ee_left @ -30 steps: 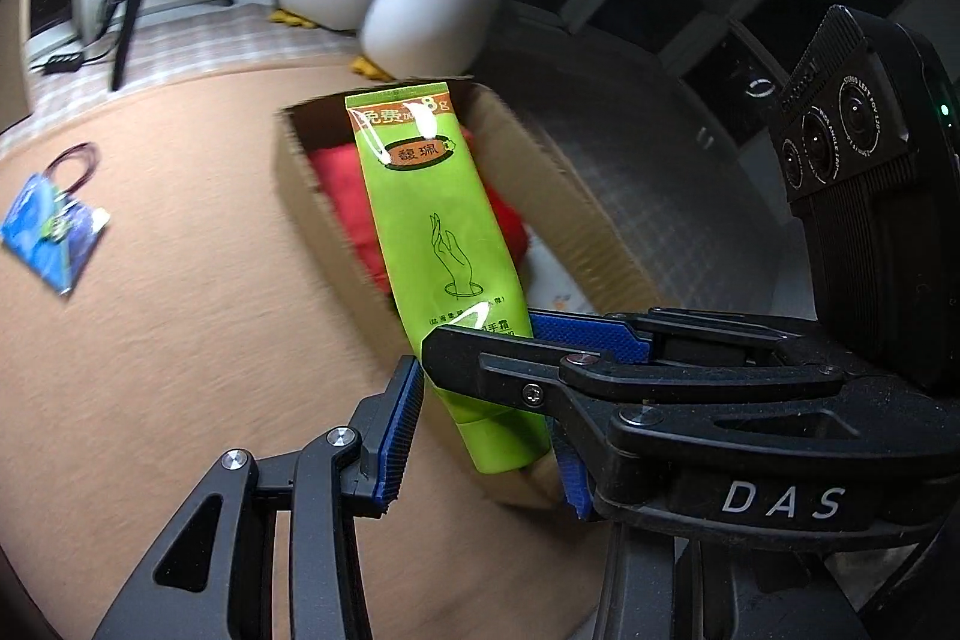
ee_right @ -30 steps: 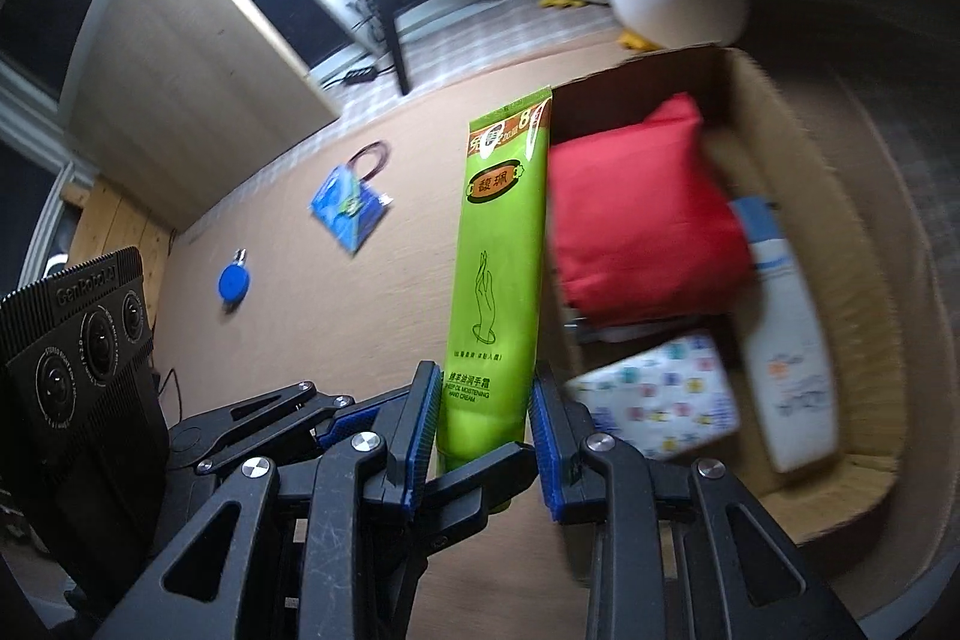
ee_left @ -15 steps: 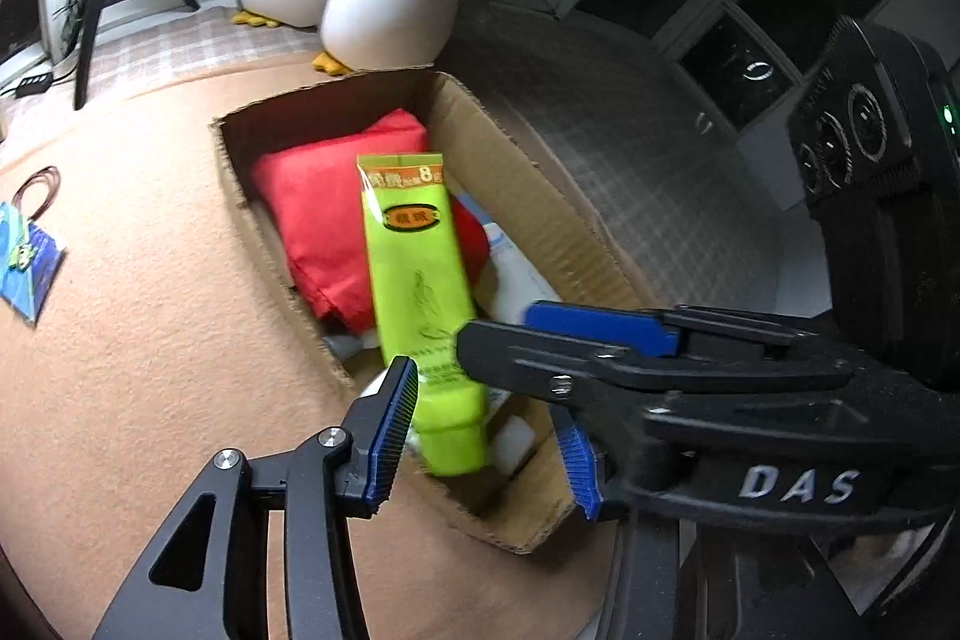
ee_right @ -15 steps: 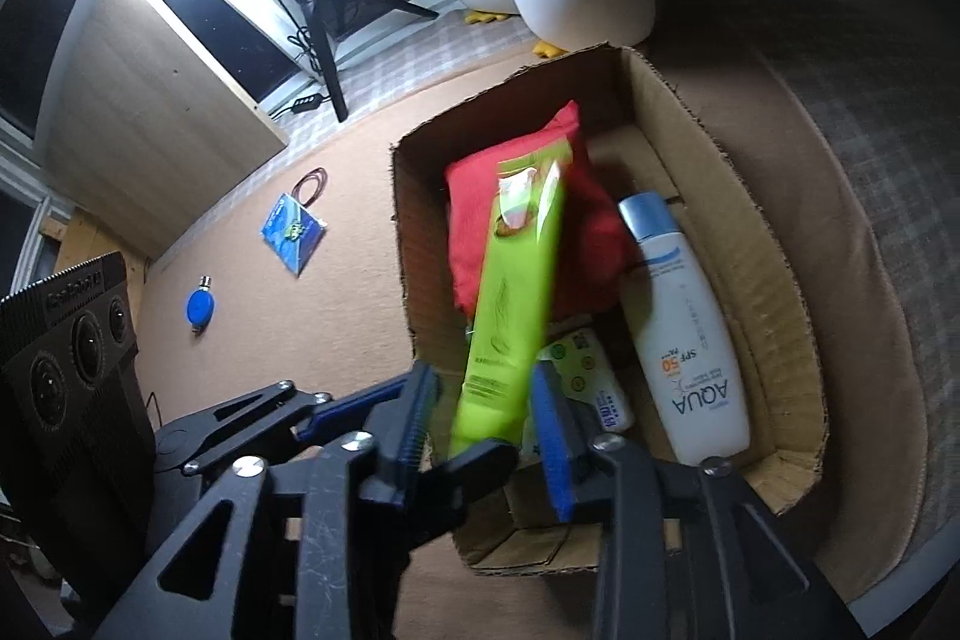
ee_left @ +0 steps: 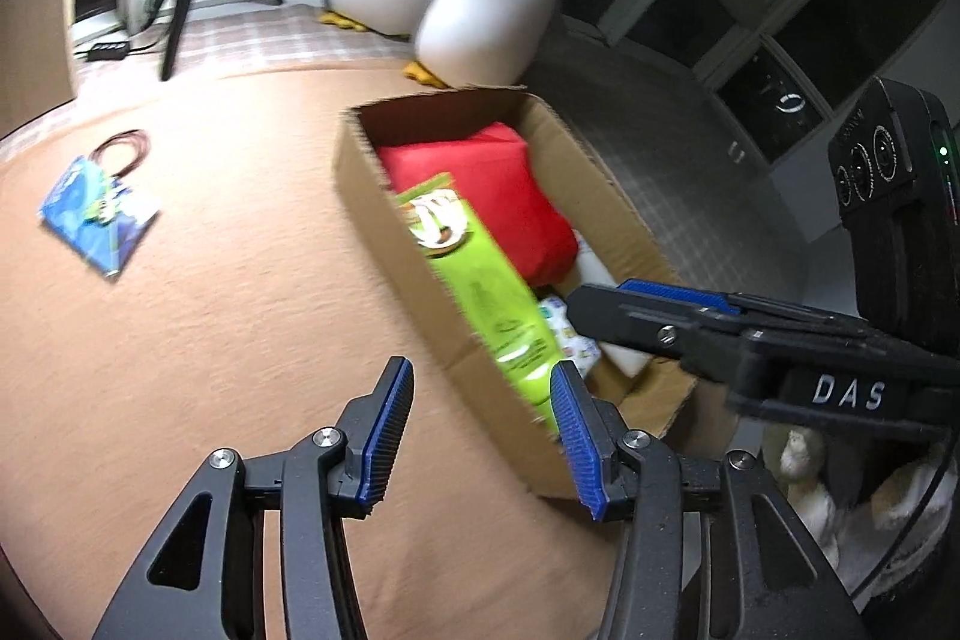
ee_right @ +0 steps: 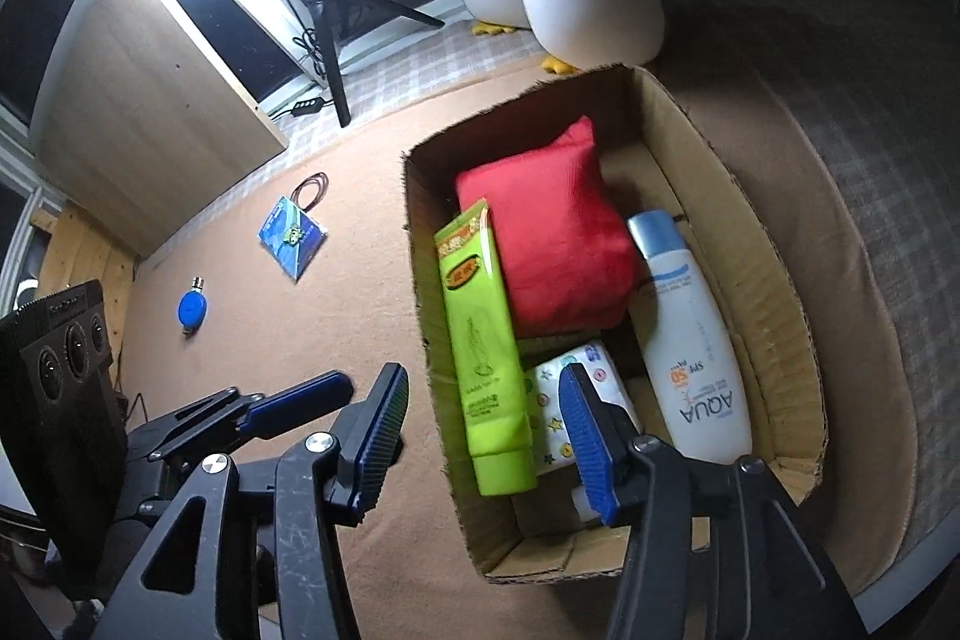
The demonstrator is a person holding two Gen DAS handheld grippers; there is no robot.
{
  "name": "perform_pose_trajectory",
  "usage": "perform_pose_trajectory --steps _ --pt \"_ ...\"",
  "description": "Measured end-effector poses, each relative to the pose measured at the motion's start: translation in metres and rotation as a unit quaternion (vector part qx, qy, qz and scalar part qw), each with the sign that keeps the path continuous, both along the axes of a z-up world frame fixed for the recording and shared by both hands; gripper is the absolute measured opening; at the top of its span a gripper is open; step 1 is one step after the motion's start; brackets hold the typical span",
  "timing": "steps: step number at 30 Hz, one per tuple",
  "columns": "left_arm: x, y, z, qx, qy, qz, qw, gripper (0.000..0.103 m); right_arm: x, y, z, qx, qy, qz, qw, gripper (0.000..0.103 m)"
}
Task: Organize objects
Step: 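Carry the green tube into the box and open both grippers, then move the right gripper to the blue card package on the floor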
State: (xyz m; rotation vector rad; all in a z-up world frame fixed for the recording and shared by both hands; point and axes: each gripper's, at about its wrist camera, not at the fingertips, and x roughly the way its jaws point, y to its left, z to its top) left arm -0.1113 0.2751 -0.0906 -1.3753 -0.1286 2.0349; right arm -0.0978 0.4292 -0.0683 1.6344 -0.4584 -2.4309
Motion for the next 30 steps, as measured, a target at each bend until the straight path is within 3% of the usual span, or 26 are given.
perform_pose_trajectory --steps 11,23,30 --pt "0.001 -0.095 0.006 -0.008 0.007 0.07 0.9975 0.052 -0.002 -0.047 0.014 -0.004 0.032 0.031 0.999 0.049" --pt "-0.002 -0.218 -0.009 -0.018 -0.005 0.161 0.9868 0.052 -0.016 -0.121 0.016 0.007 0.082 0.083 0.993 0.054" --pt "0.005 -0.272 -0.015 -0.025 -0.007 0.201 0.9792 0.053 -0.053 -0.169 -0.002 0.022 0.066 0.121 0.99 0.054"
